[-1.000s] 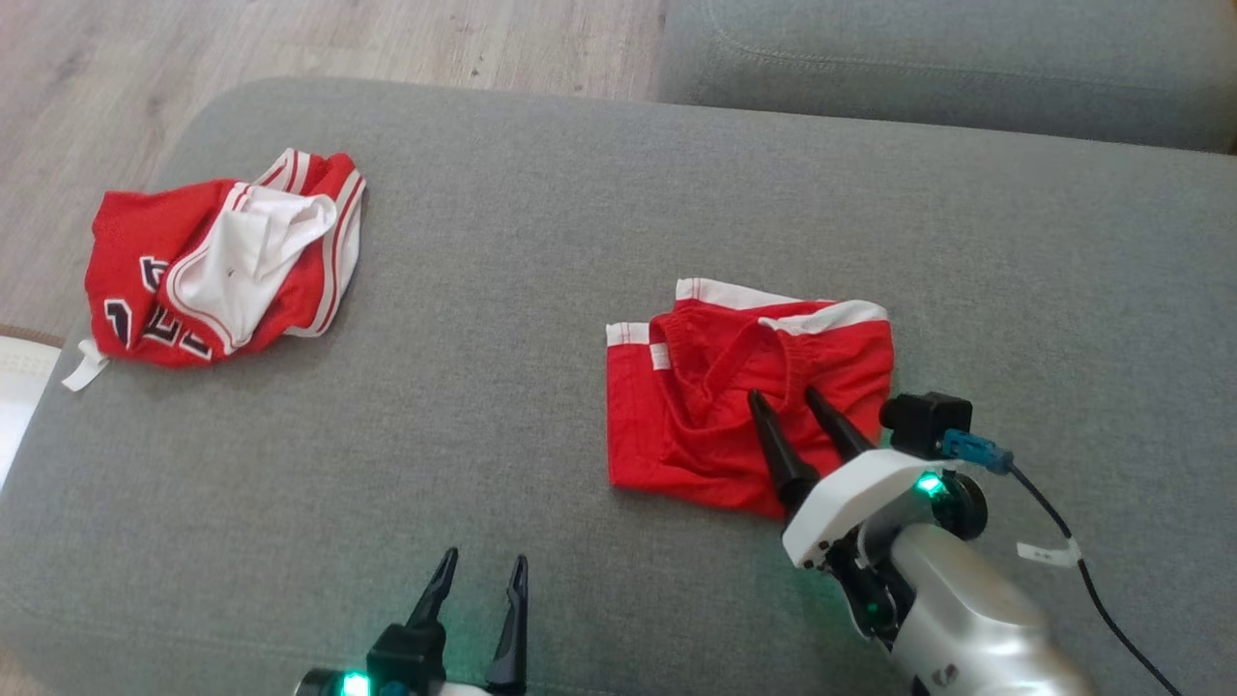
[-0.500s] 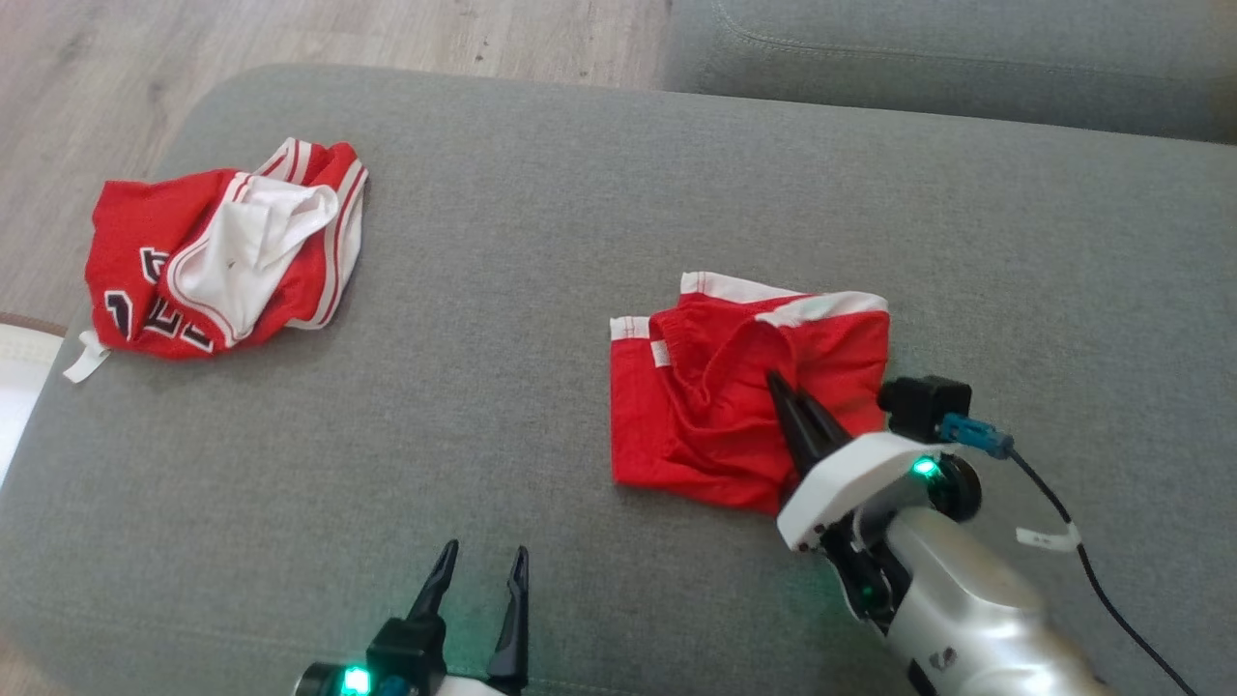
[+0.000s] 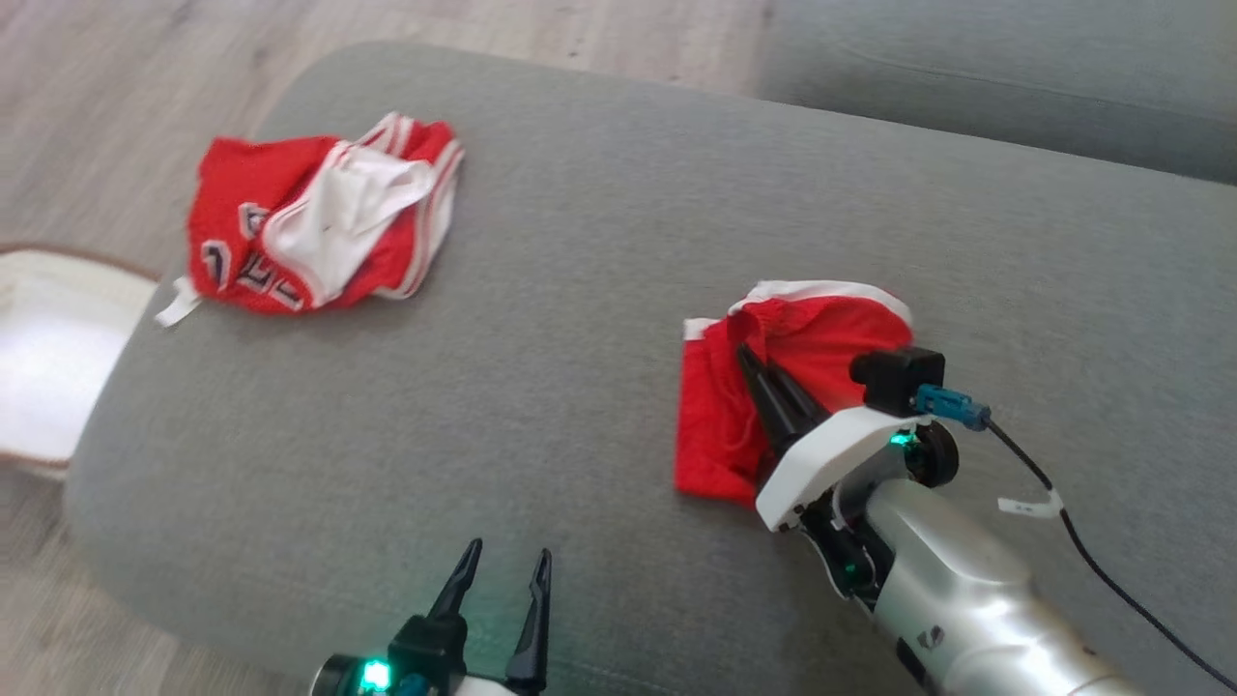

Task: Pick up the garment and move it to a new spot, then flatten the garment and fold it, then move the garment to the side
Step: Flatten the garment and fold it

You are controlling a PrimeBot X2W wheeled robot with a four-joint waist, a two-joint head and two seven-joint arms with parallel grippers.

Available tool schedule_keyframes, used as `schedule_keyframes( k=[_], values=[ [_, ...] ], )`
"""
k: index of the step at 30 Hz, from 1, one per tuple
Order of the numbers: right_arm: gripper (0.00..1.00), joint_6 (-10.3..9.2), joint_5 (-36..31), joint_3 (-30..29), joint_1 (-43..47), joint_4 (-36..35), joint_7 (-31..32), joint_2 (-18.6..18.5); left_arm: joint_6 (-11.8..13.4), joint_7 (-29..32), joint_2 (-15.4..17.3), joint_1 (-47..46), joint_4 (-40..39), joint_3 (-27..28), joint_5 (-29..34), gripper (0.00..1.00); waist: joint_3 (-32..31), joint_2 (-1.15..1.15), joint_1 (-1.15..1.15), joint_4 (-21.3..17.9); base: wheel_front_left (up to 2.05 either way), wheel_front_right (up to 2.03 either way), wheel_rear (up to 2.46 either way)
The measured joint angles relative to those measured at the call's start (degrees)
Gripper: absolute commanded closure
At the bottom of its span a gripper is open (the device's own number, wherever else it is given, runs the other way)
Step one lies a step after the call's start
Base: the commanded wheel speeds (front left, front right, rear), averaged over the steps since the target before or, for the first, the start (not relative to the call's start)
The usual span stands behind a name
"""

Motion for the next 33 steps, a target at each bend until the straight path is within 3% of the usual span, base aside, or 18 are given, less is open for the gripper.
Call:
schedule_keyframes(
  k=[4,8,9,27,33],
  values=[
    [1.0,0.01,-0.1,0.6,-0.6,2.7,0.0,0.0,0.0,0.0,0.0,-0.4,0.4,-0.4,-0.5,0.0,0.7,0.0,0.0,2.6,0.0,0.0,0.0],
    [0.14,0.01,-0.8,0.7,-0.7,5.0,0.0,0.0,0.0,0.0,0.1,-0.5,0.8,-0.4,-1.1,0.0,1.5,0.0,0.0,4.4,0.0,0.0,0.0],
    [0.0,0.01,-0.8,0.7,-0.7,5.0,0.0,0.0,0.0,0.0,0.1,-0.5,0.8,-0.4,-1.1,0.0,1.5,0.0,0.0,4.4,0.0,0.0,0.0],
    [0.0,0.01,-11.5,2.4,-2.6,7.6,0.0,0.0,0.7,0.0,-0.1,-1.1,0.2,0.0,-2.3,0.0,1.8,0.0,0.0,2.5,0.0,0.0,0.0],
    [0.0,0.01,-13.7,-3.0,-2.1,1.8,0.0,0.0,1.2,0.0,-0.1,-1.7,-1.5,2.4,-2.2,0.0,1.0,0.0,0.0,0.2,0.0,0.0,0.0]
  ],
)
